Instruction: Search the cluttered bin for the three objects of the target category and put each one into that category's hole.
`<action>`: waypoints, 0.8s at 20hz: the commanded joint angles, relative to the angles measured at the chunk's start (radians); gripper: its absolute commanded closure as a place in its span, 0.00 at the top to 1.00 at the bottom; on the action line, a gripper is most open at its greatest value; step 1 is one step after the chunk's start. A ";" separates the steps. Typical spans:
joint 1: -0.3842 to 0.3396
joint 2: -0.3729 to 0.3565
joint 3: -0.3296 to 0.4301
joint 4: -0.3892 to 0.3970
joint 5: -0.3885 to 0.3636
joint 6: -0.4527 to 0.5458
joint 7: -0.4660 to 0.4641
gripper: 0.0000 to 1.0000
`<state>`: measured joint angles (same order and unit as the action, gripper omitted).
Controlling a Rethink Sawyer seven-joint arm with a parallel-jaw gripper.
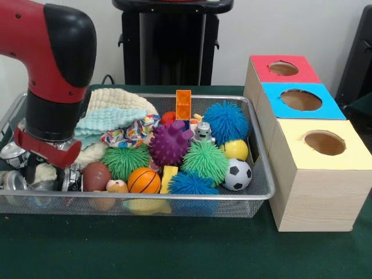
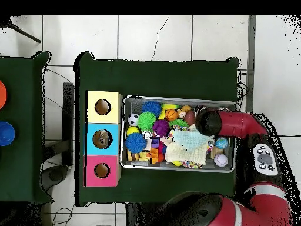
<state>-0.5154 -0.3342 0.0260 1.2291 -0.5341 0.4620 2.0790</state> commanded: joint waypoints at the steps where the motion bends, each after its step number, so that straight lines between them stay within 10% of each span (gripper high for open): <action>1: 0.072 0.071 -0.057 -0.072 -0.079 -0.106 0.091 1.00; 7: 0.048 0.082 -0.038 -0.065 -0.061 -0.113 0.025 1.00; 11: -0.077 0.104 0.154 -0.005 0.038 0.038 -0.147 1.00; 16: -0.116 0.070 0.222 0.034 0.129 0.259 -0.203 1.00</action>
<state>-0.5744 -0.2911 0.0745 1.1955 -0.4914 0.4748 2.0790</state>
